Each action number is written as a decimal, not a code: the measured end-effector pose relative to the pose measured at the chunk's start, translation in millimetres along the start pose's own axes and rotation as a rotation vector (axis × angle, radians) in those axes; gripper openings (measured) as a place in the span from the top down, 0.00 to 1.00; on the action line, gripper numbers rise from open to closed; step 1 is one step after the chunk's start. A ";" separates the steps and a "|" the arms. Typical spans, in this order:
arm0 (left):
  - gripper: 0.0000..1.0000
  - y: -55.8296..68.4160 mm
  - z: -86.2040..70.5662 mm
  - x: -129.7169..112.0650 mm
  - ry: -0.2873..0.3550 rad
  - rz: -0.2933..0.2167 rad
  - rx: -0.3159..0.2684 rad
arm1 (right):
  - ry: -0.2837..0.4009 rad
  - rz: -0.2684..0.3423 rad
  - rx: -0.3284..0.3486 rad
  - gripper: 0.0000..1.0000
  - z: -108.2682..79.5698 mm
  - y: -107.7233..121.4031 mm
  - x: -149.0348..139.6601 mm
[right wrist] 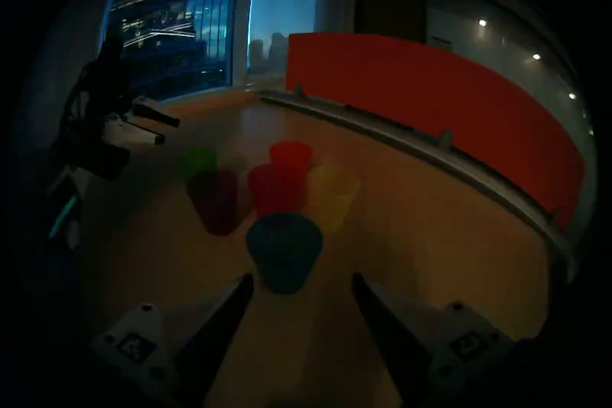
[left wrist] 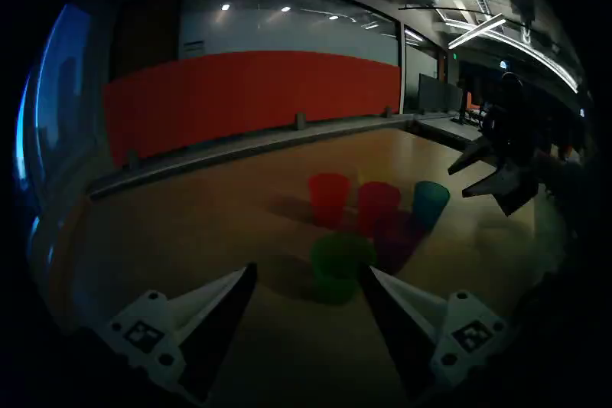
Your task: Pour water
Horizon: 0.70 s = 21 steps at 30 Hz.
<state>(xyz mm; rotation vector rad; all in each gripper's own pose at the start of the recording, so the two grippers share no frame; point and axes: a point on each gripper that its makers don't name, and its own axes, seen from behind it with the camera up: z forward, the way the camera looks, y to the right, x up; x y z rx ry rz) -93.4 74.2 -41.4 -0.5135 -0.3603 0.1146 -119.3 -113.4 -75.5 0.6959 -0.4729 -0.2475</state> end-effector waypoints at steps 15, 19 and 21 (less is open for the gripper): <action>0.02 -22.8 -27.9 41.8 0.194 -0.011 0.196 | 0.223 0.100 -0.233 0.01 -41.3 39.2 45.6; 0.02 -28.4 -36.7 53.1 0.251 -0.004 0.254 | 0.290 0.120 -0.333 0.01 -53.0 57.5 57.7; 0.02 -30.0 -40.3 56.2 0.274 0.000 0.281 | 0.324 0.131 -0.375 0.01 -59.0 63.9 63.6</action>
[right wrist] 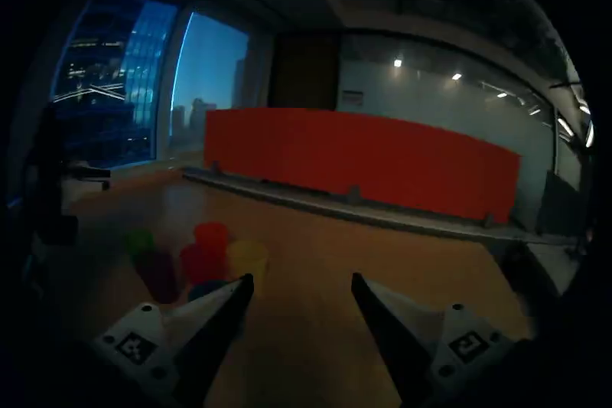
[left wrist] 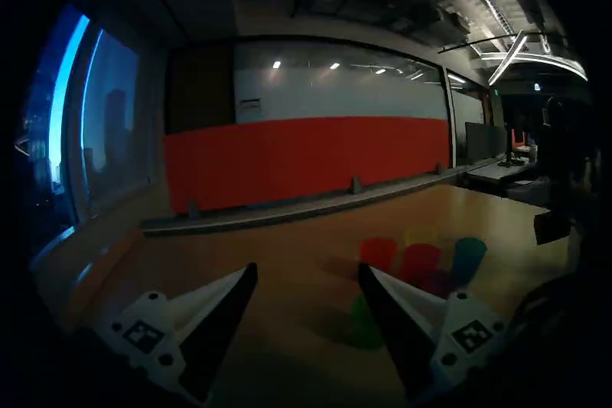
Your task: Pour water
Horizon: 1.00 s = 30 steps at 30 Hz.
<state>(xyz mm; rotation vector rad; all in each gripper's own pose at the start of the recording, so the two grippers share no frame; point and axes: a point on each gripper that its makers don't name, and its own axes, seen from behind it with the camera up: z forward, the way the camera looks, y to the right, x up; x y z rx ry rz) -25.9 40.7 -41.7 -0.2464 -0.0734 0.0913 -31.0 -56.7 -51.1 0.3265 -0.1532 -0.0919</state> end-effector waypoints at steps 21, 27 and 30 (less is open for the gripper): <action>0.02 -11.4 -20.1 43.0 0.175 -0.032 0.165 | 0.219 0.122 -0.312 0.01 -11.5 51.3 38.5; 0.02 -9.2 -16.0 43.9 0.176 -0.054 0.165 | 0.242 0.120 -0.342 0.01 -12.2 52.7 39.2; 0.02 -8.3 -13.7 41.3 0.173 -0.061 0.164 | 0.244 0.124 -0.345 0.01 -11.4 52.4 37.3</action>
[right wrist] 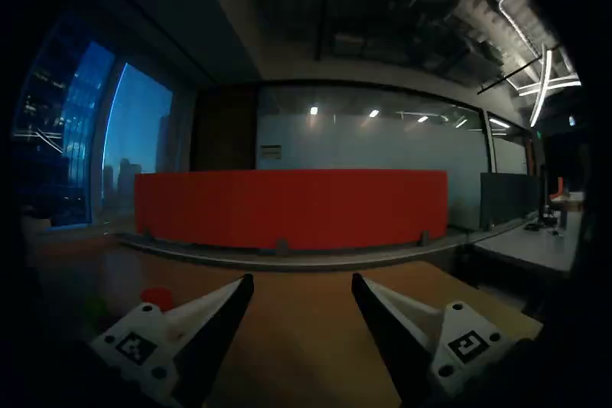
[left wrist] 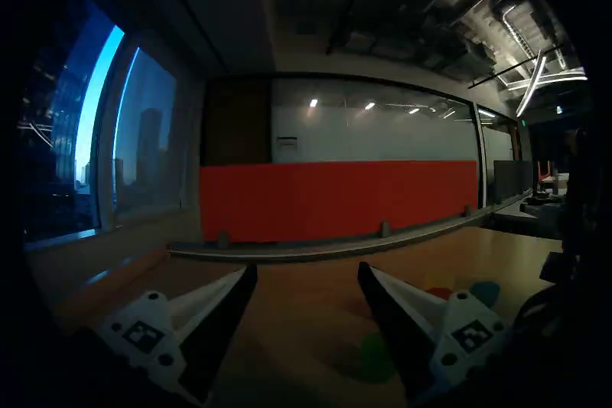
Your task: Pour water
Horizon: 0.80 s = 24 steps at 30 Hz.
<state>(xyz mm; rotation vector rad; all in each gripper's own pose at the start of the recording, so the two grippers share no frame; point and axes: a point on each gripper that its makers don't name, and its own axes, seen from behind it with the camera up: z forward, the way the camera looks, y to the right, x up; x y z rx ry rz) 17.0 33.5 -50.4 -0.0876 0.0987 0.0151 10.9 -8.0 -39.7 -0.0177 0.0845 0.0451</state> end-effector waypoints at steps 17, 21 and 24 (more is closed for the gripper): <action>0.02 -0.2 7.5 -30.0 -0.041 0.039 0.033 | 0.003 0.025 -0.009 0.01 -6.1 8.2 -19.7; 0.02 -1.0 8.4 -35.7 -0.036 0.047 0.047 | -0.005 0.035 -0.021 0.01 -8.1 15.0 -23.2; 0.02 -1.3 9.7 -39.5 -0.029 0.046 0.057 | -0.003 0.043 -0.023 0.01 -9.6 16.7 -22.9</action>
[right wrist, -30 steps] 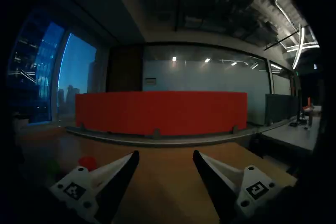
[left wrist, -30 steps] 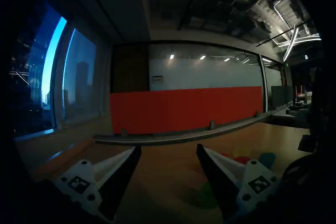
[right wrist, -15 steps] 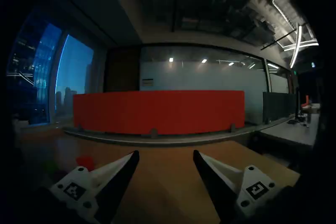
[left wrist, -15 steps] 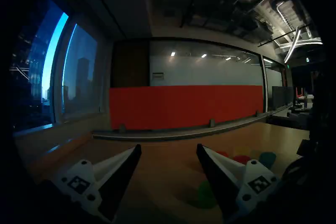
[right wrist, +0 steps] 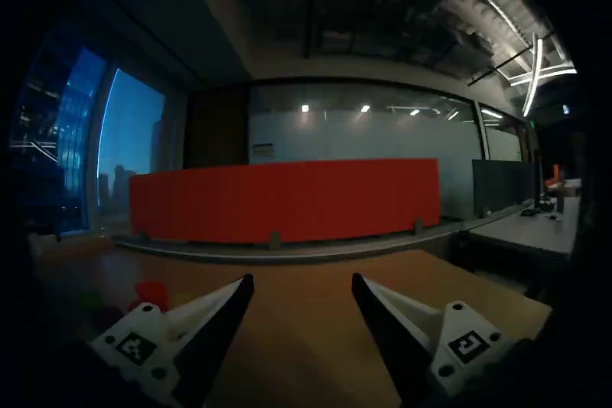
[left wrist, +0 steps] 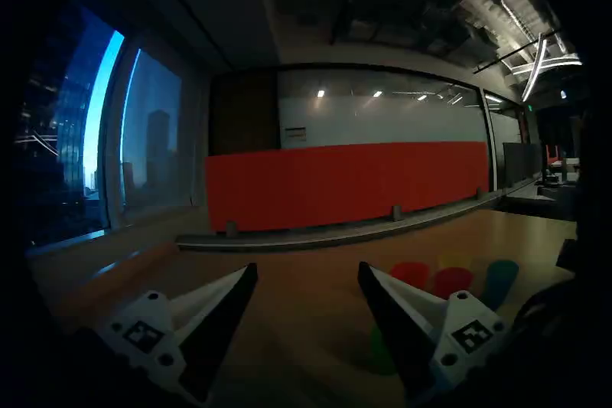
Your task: Pour water
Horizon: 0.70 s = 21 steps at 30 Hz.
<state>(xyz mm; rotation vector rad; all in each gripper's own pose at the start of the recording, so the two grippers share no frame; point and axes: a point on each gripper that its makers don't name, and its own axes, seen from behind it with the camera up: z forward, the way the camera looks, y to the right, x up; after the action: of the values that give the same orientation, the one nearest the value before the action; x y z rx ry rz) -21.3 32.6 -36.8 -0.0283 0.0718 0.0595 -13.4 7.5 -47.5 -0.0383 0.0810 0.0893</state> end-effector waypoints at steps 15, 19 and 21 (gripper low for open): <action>0.03 -7.0 5.3 -19.8 0.018 -0.028 0.056 | -0.008 -0.007 0.005 0.01 -3.9 -5.6 1.7; 0.03 -8.3 6.3 -25.7 0.019 -0.039 0.061 | -0.010 -0.005 0.004 0.01 -2.3 -7.4 2.0; 0.02 -8.9 6.7 -29.5 0.018 -0.044 0.061 | -0.011 -0.004 0.005 0.01 -1.7 -8.5 1.9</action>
<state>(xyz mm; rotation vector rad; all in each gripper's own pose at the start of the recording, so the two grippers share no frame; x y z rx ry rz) -49.7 22.3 -27.7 0.0304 0.0907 0.0134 -11.0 -0.9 -49.1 -0.0334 0.0700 0.0855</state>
